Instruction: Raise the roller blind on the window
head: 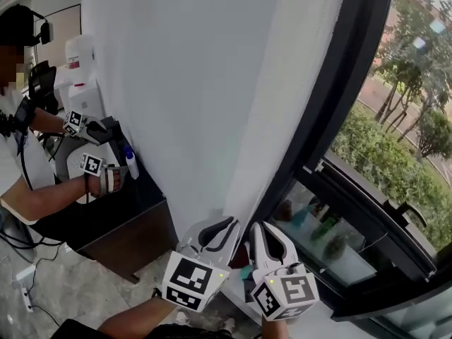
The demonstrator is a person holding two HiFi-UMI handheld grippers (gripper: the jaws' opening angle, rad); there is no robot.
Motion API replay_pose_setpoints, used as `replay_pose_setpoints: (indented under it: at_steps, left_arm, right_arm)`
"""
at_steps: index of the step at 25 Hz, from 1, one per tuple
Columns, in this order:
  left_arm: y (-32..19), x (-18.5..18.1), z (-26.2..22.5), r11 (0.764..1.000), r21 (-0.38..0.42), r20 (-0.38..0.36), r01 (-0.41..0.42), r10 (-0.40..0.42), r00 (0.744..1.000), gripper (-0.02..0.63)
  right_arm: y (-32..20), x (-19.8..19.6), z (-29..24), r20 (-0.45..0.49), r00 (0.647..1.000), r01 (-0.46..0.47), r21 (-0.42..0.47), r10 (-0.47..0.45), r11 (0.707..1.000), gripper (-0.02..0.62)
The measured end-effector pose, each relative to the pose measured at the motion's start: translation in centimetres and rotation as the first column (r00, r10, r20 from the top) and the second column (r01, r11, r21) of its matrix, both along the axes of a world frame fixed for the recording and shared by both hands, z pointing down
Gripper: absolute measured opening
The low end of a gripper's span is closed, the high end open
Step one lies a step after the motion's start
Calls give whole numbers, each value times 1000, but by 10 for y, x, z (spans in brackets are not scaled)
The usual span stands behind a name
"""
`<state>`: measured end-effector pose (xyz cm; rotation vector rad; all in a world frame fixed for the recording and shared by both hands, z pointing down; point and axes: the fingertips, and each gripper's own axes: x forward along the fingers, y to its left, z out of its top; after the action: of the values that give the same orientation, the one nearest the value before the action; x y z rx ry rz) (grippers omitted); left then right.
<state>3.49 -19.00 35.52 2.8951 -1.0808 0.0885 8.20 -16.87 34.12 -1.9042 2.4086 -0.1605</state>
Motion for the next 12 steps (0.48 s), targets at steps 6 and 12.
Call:
replay_pose_setpoints:
  at_steps: [6,12]
  left_arm:
    - [-1,-6,11,1000,-11,22,3,-3,1000,3]
    - [0,-5,13,999,-26,21,-29,29,999,3]
  right_arm:
    - [-1,-13,6,-49,999,-21,-10,21,1000,6]
    - [-2,-22,12,-68,997,-48,-21,46,999,6]
